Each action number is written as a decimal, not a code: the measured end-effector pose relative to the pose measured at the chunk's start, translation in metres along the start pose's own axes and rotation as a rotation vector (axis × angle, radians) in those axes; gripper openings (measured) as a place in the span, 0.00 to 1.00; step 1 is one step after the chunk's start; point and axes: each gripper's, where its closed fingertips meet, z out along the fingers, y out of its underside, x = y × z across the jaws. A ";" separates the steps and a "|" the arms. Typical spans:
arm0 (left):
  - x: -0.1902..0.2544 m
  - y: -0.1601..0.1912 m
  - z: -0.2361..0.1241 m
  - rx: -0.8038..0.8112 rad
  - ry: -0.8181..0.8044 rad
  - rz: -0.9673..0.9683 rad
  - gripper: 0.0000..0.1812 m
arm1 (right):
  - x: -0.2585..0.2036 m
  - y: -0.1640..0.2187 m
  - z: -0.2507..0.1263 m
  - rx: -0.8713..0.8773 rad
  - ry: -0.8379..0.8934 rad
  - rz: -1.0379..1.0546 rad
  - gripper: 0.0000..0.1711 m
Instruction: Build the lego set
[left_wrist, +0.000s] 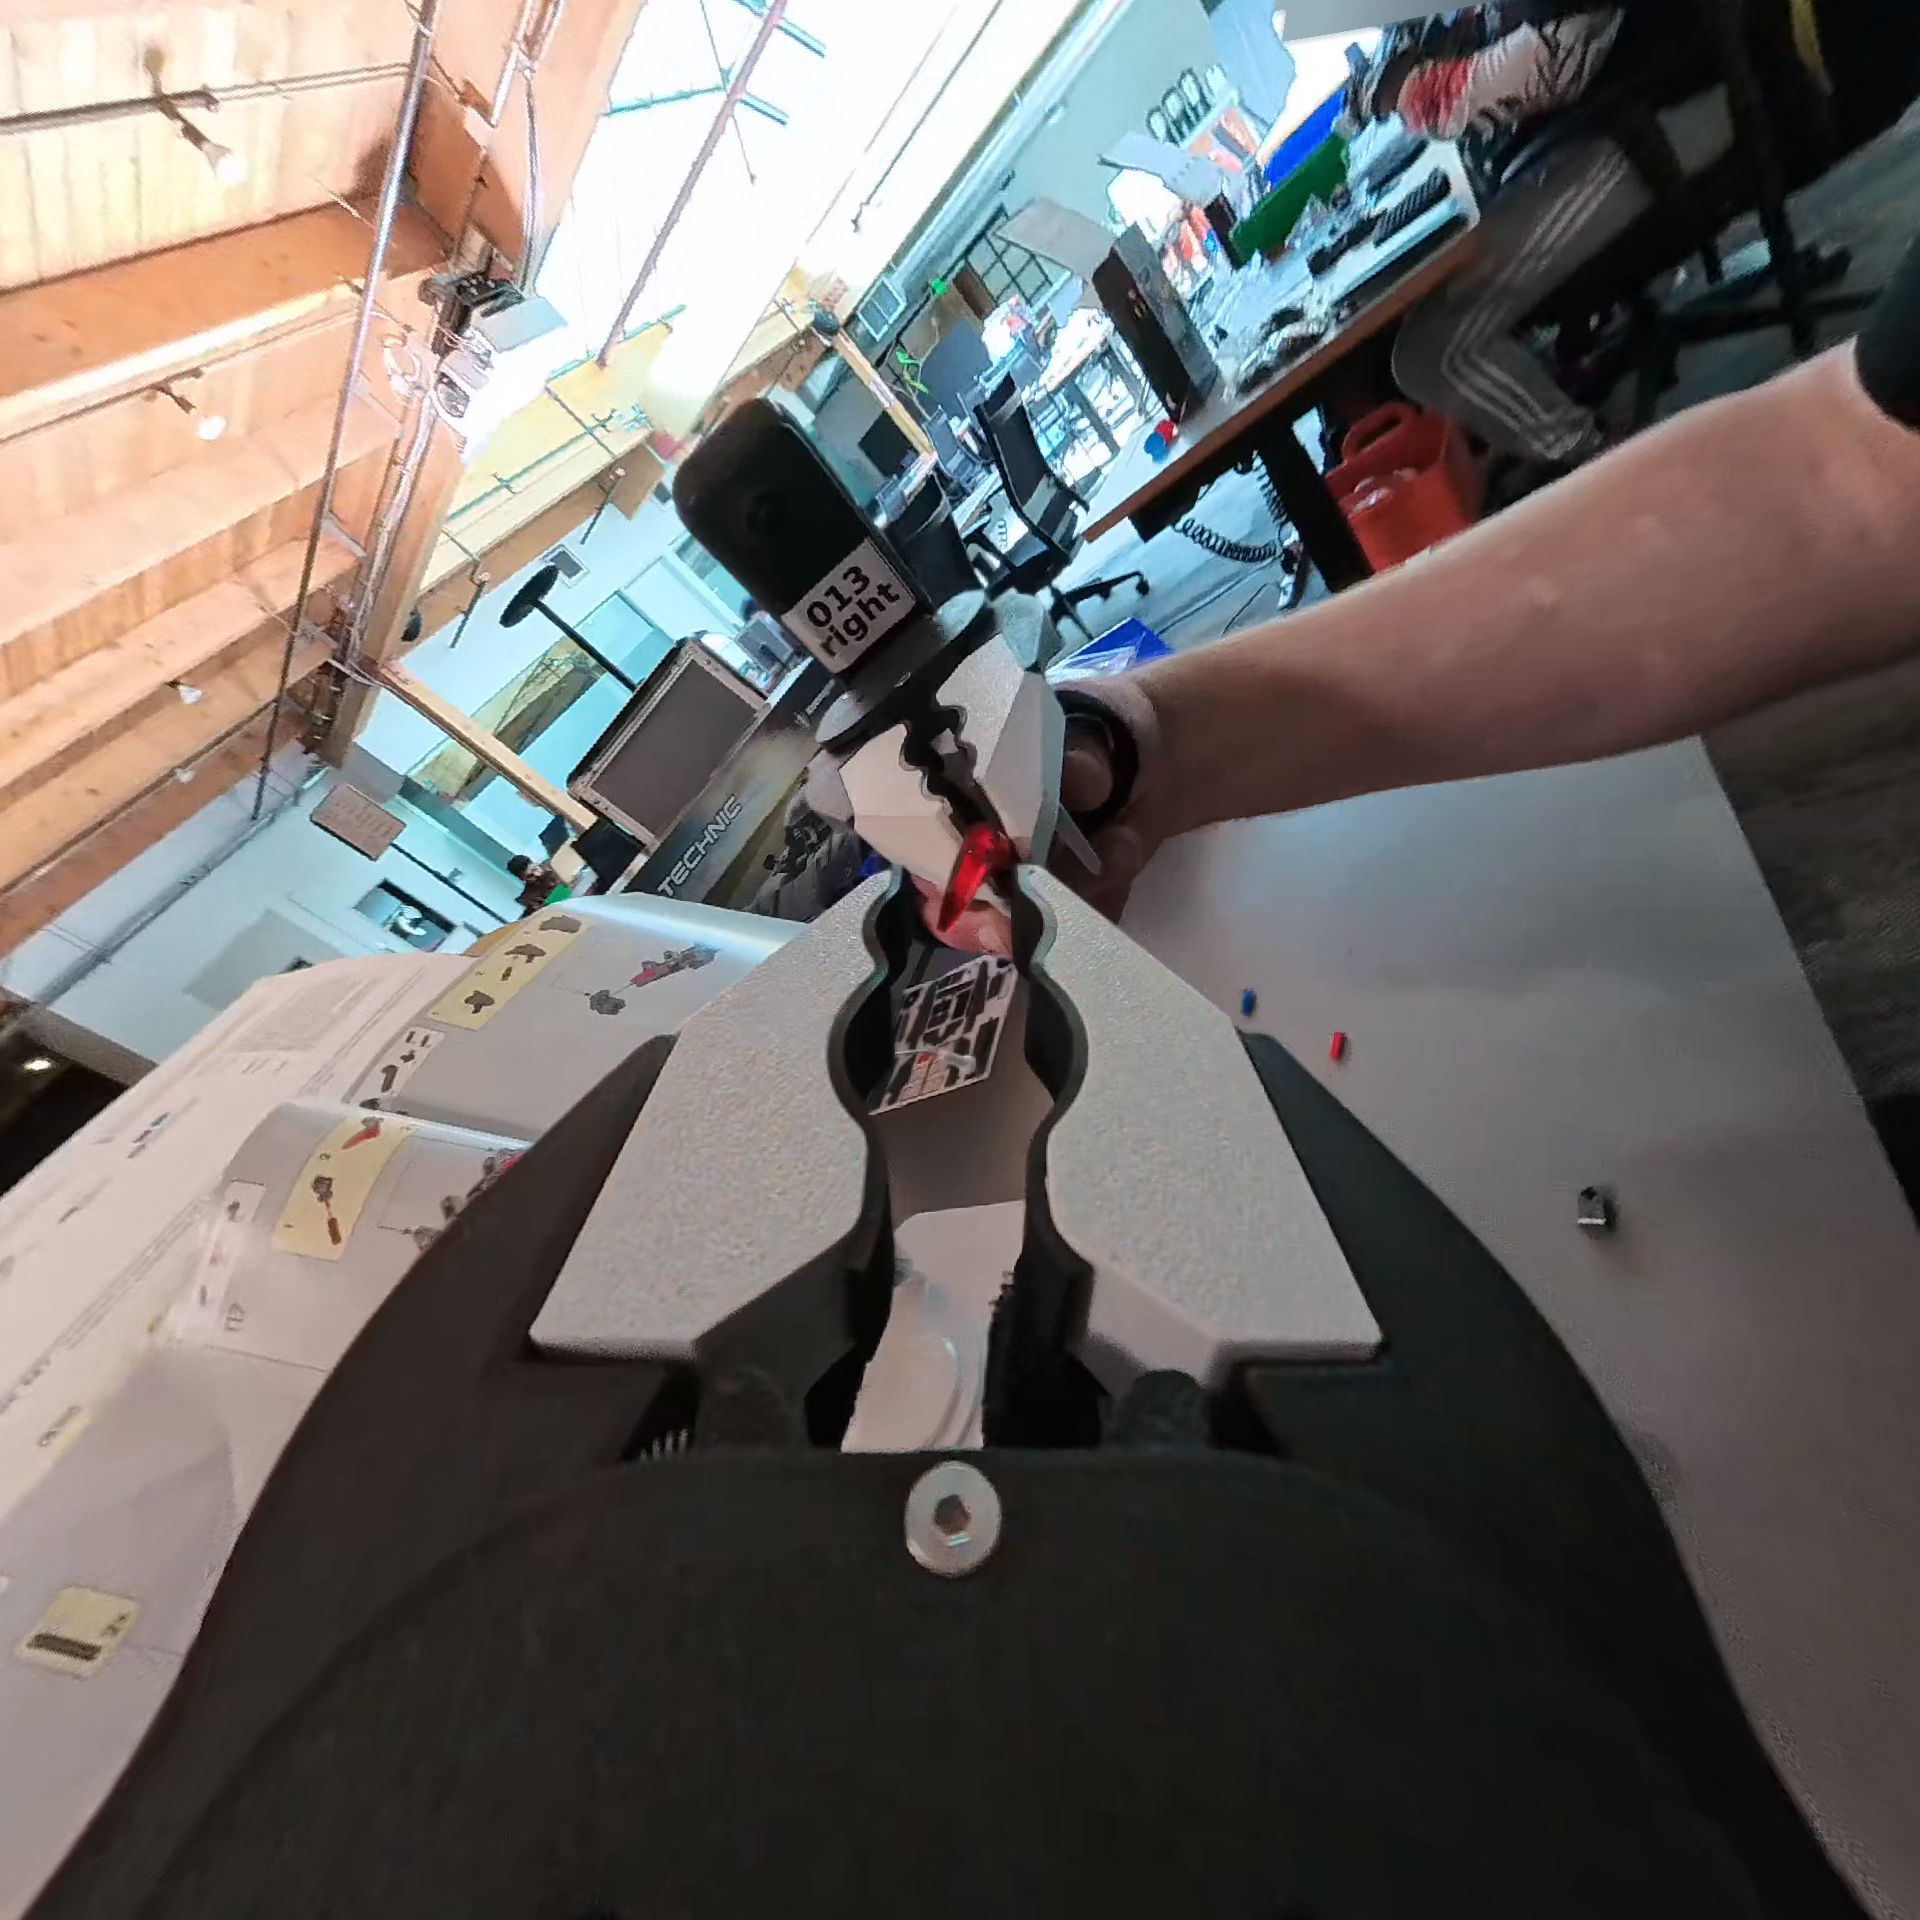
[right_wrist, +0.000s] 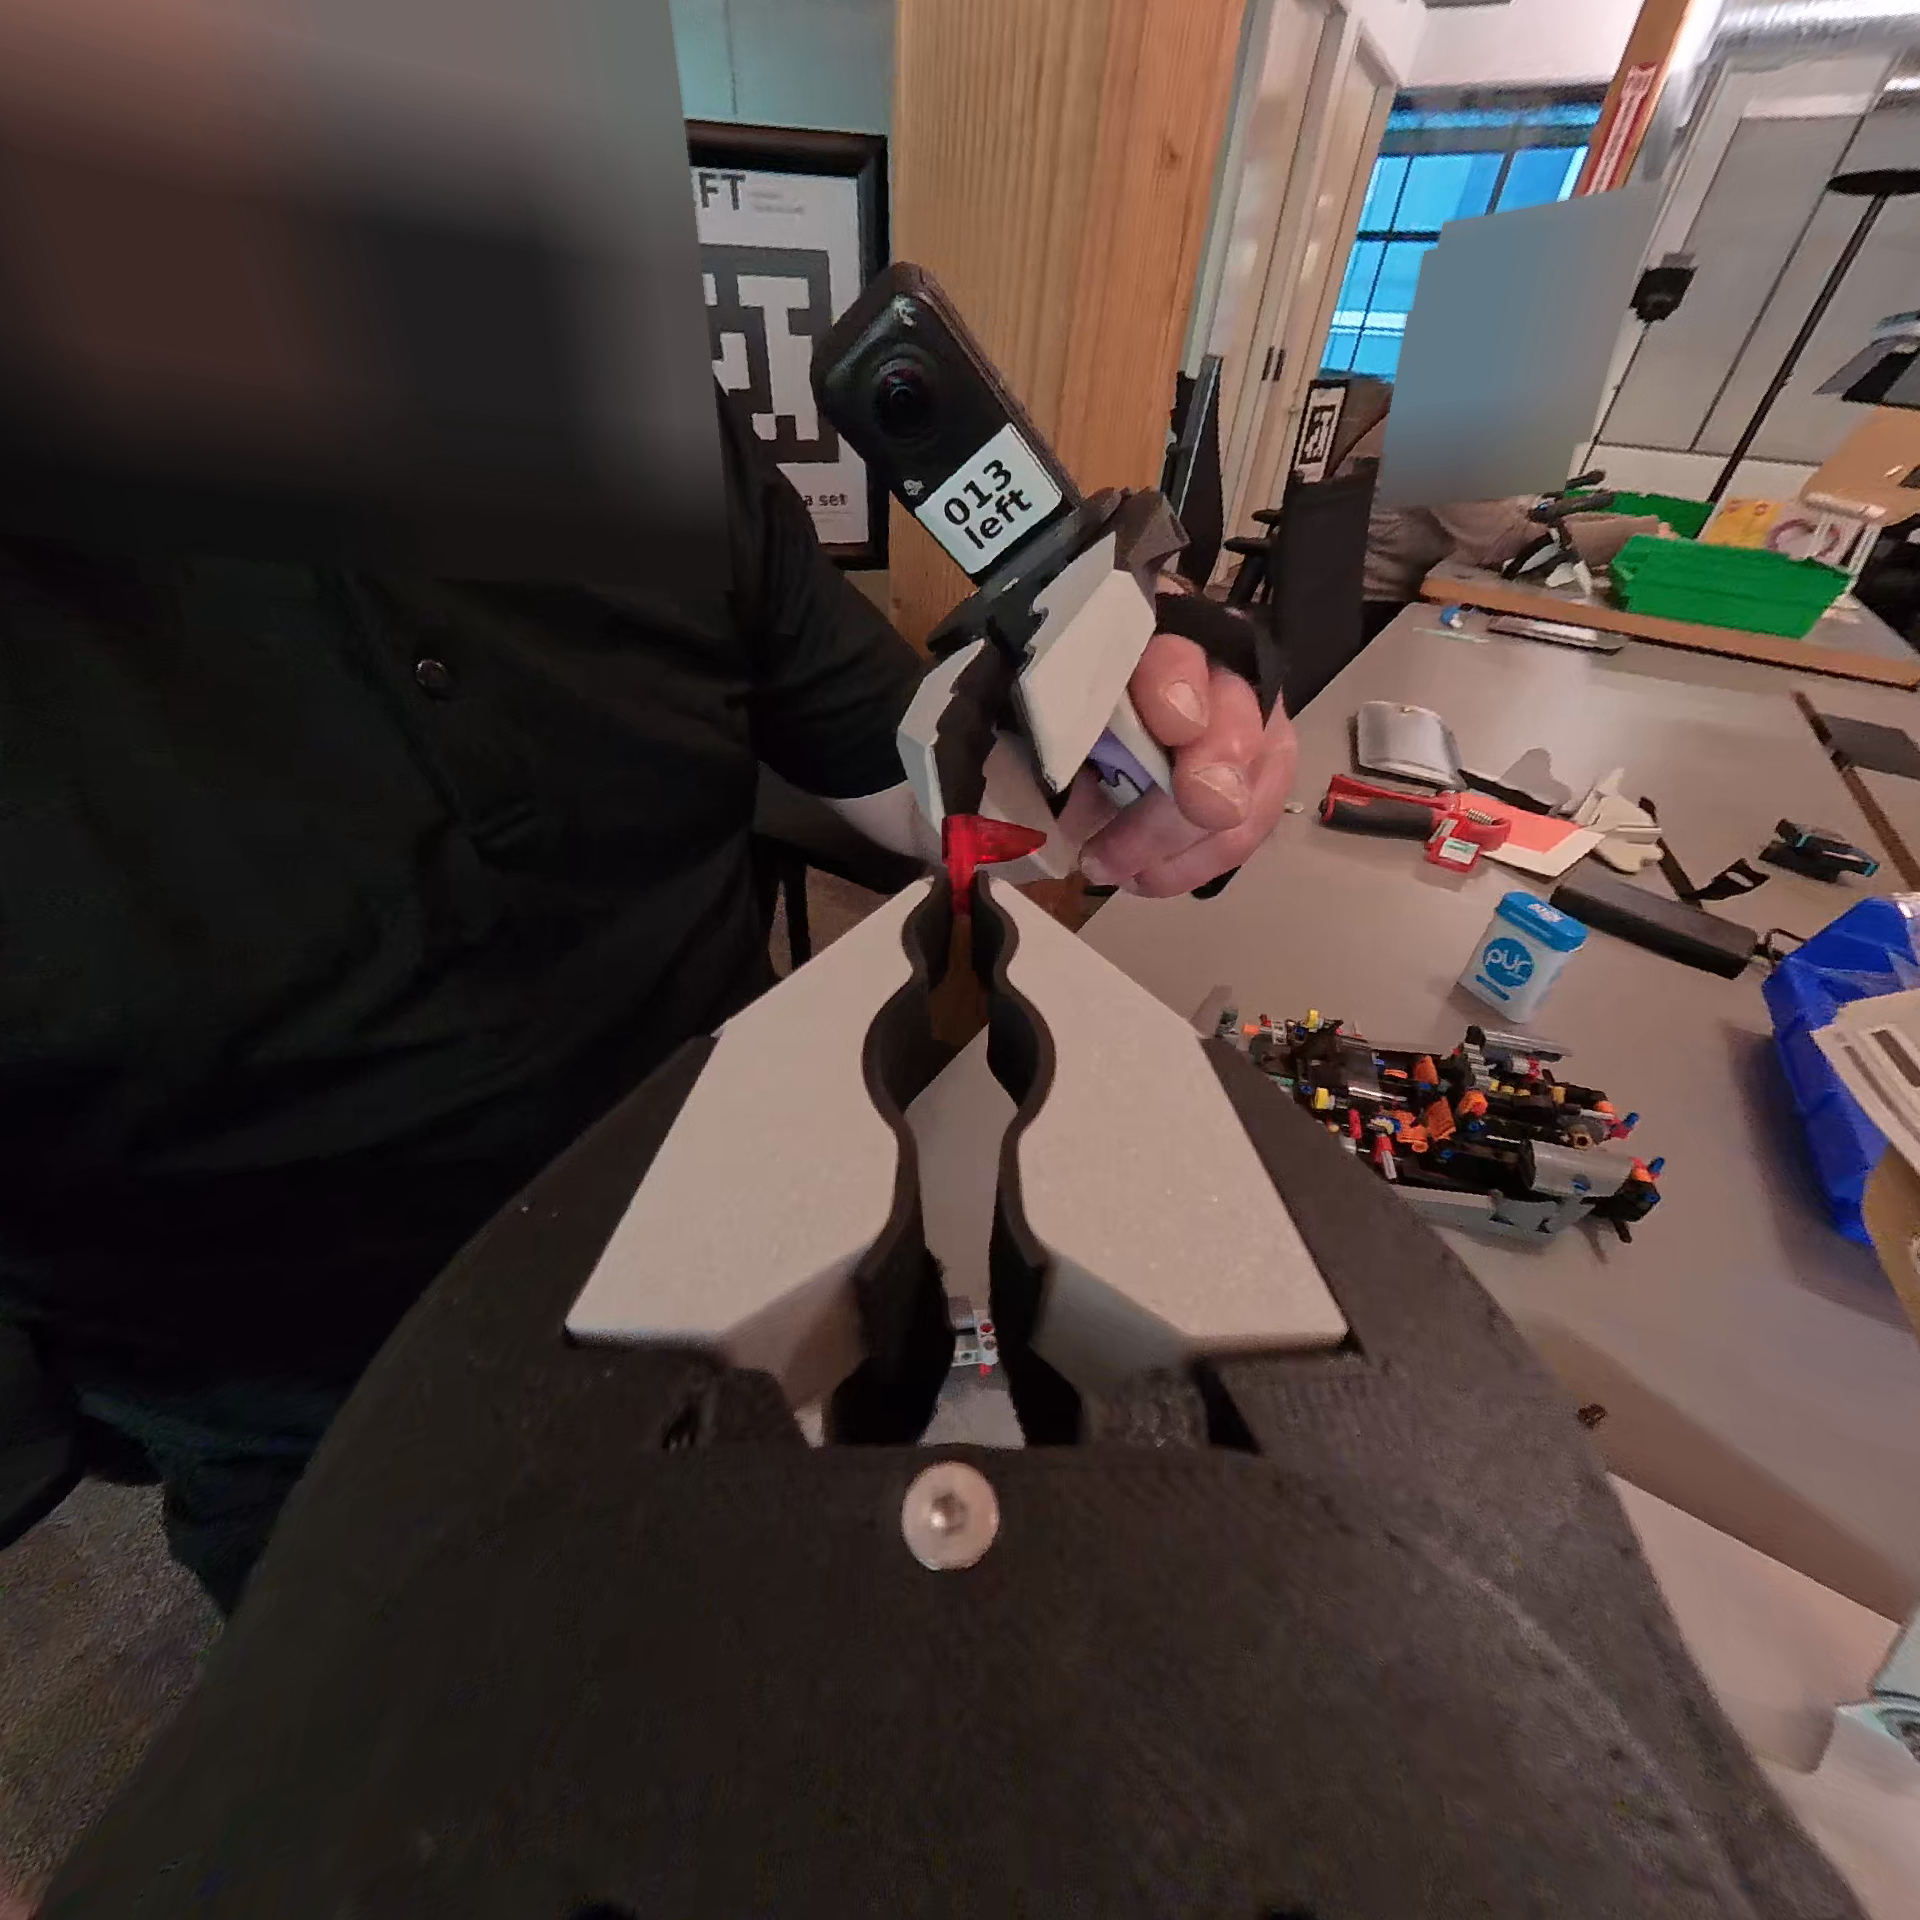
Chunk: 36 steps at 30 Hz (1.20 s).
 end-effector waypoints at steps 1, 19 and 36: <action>0.001 0.001 0.000 -0.011 0.004 0.017 0.09 | 0.000 0.002 0.001 -0.014 -0.006 0.007 0.00; 0.013 0.018 -0.001 -0.075 -0.022 0.147 0.02 | 0.008 0.015 0.008 -0.043 -0.003 0.099 0.02; 0.033 0.073 -0.027 -0.250 -0.108 0.204 0.02 | 0.013 0.104 -0.082 -0.474 0.656 0.175 0.14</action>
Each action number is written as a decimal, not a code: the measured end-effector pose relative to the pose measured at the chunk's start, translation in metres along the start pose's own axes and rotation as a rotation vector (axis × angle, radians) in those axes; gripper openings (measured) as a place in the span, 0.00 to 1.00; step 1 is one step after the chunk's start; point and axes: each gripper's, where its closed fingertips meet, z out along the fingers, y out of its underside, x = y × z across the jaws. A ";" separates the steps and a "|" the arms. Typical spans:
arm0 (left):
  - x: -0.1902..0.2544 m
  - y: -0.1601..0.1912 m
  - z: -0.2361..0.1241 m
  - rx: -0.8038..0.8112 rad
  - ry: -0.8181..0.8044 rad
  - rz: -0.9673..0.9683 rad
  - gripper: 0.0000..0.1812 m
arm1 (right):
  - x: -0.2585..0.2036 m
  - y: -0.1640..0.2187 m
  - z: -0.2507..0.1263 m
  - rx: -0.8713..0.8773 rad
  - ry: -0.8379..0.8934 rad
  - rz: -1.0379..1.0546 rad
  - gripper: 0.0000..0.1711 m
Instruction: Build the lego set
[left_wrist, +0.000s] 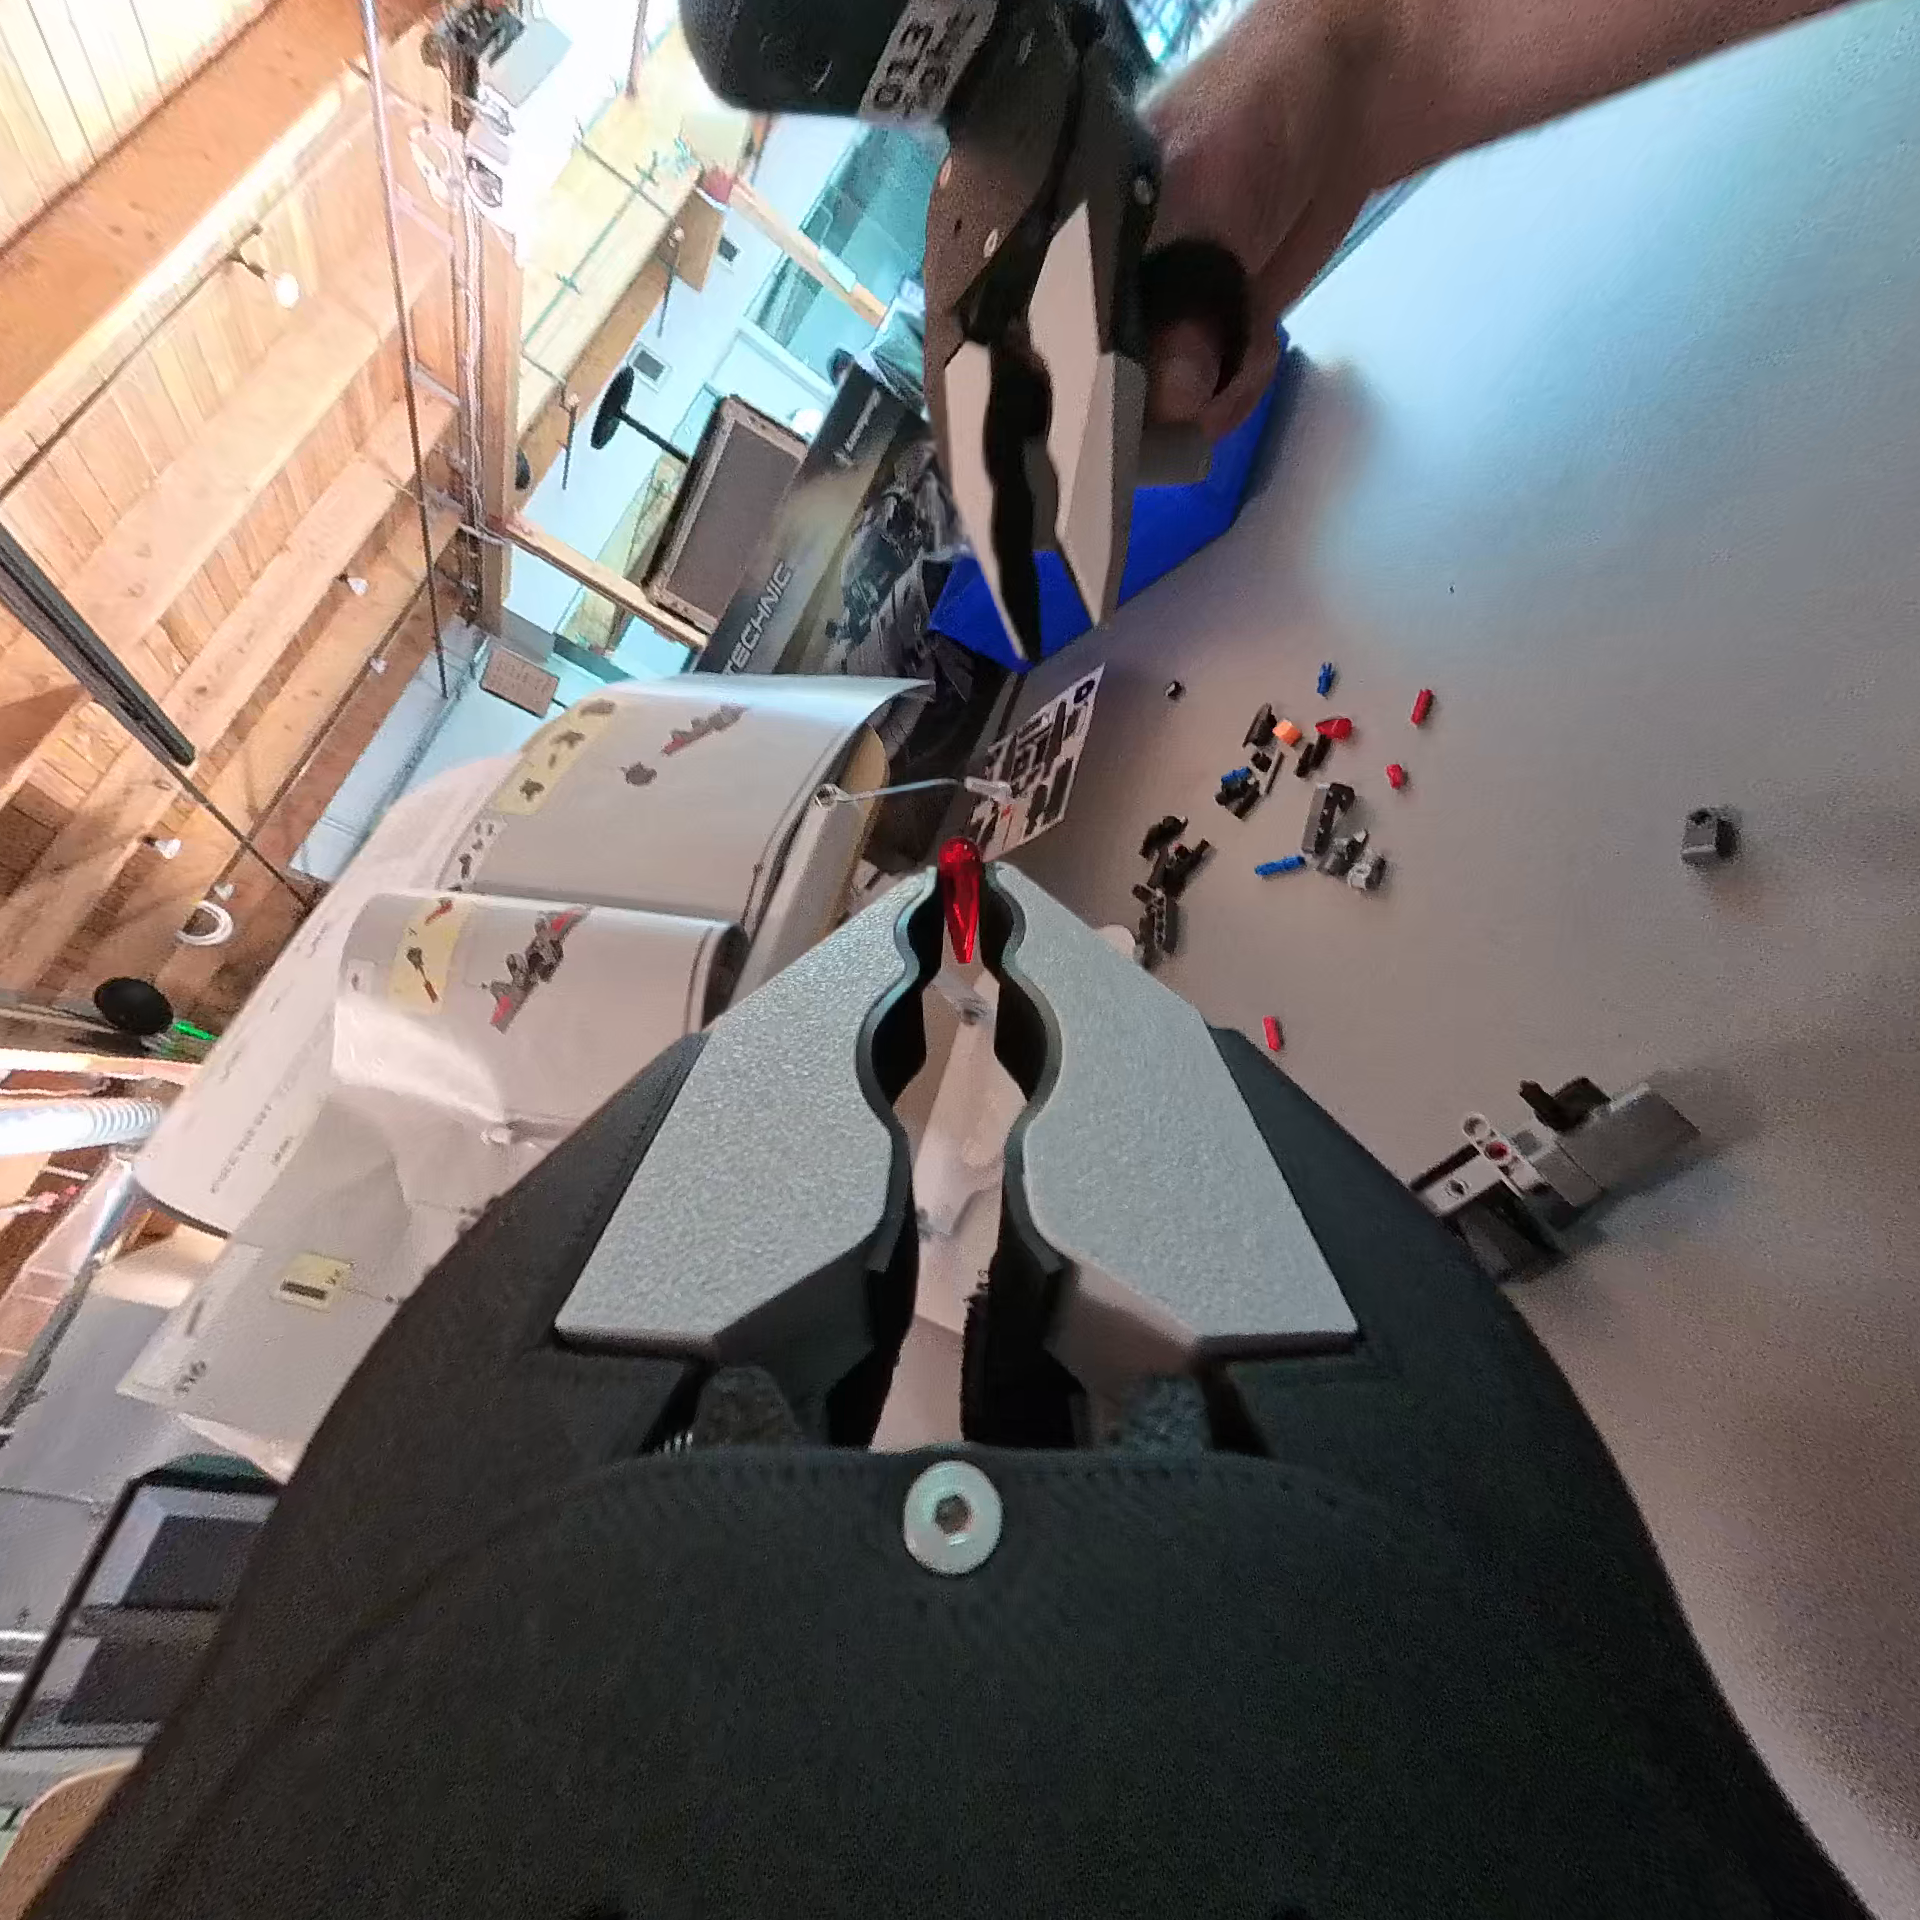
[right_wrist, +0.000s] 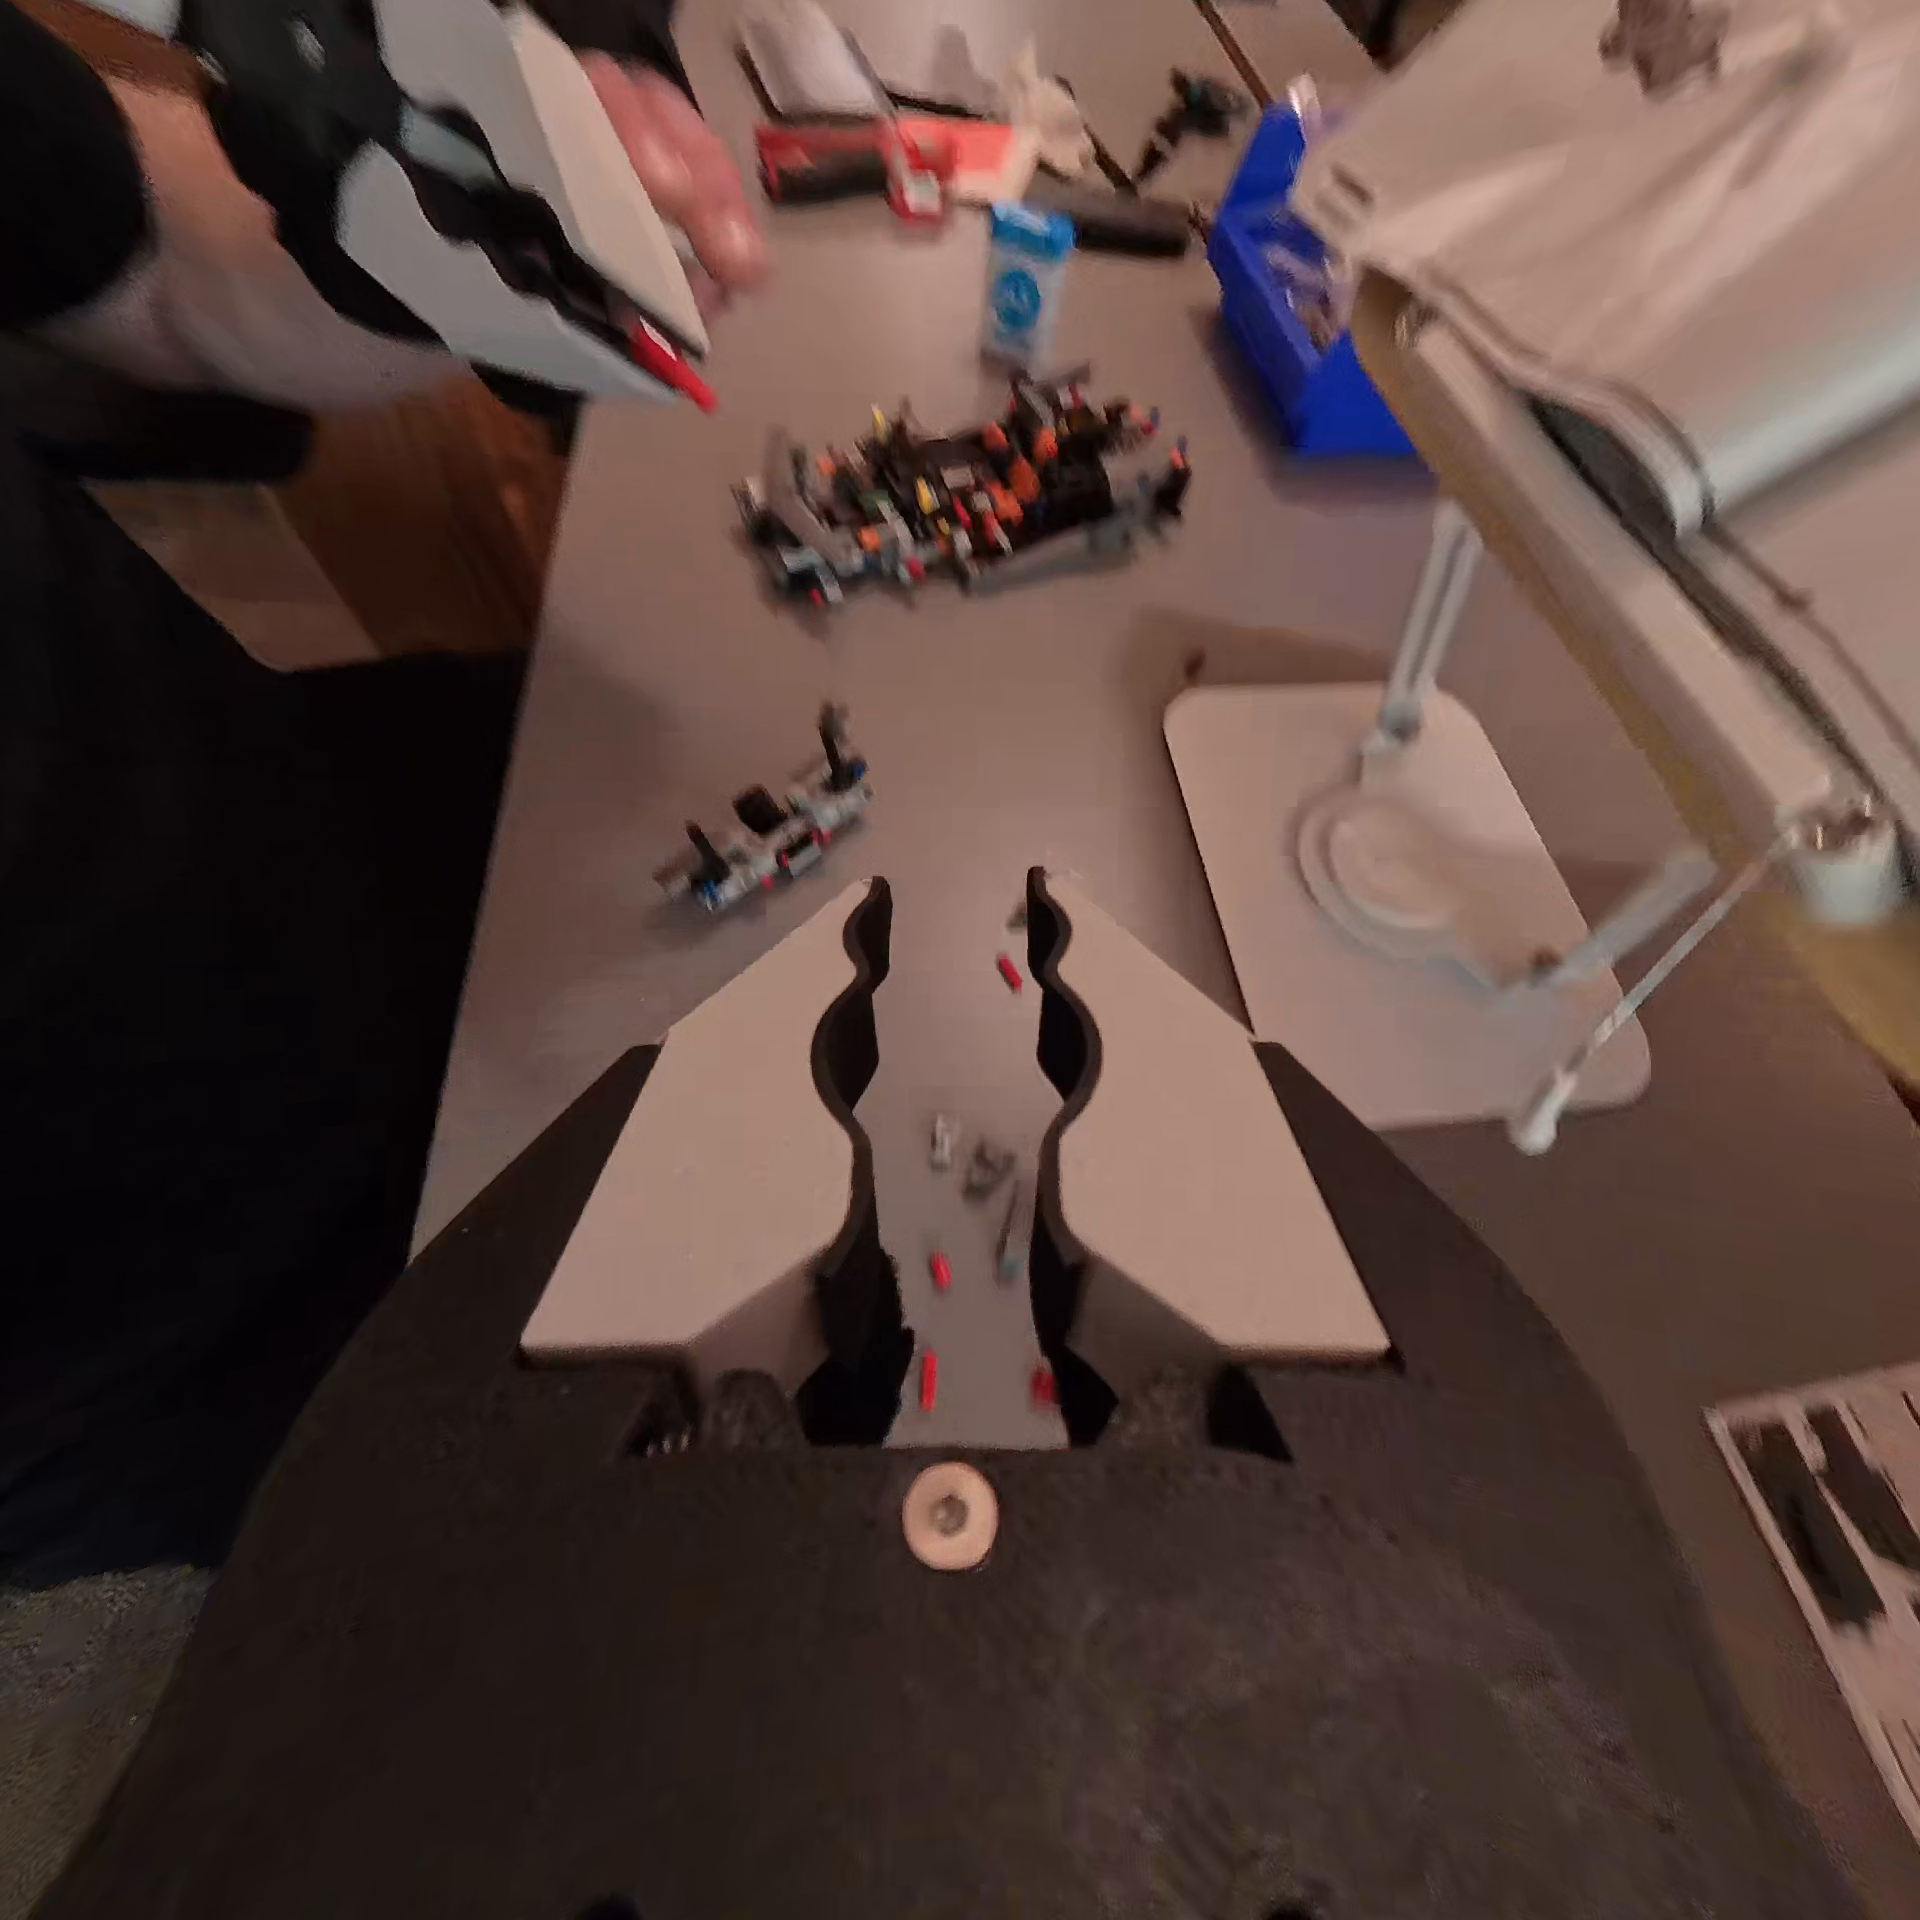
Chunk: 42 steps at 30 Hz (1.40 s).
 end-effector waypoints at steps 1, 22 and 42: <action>0.004 0.004 -0.001 -0.012 0.006 -0.007 0.02 | 0.001 0.012 -0.003 -0.035 0.020 0.007 0.14; 0.019 0.050 0.003 -0.157 -0.005 -0.078 0.02 | 0.081 0.165 -0.009 -0.372 0.214 0.113 0.08; 0.017 0.065 0.006 -0.182 -0.007 -0.102 0.03 | 0.106 0.160 0.043 -0.394 0.107 0.045 0.07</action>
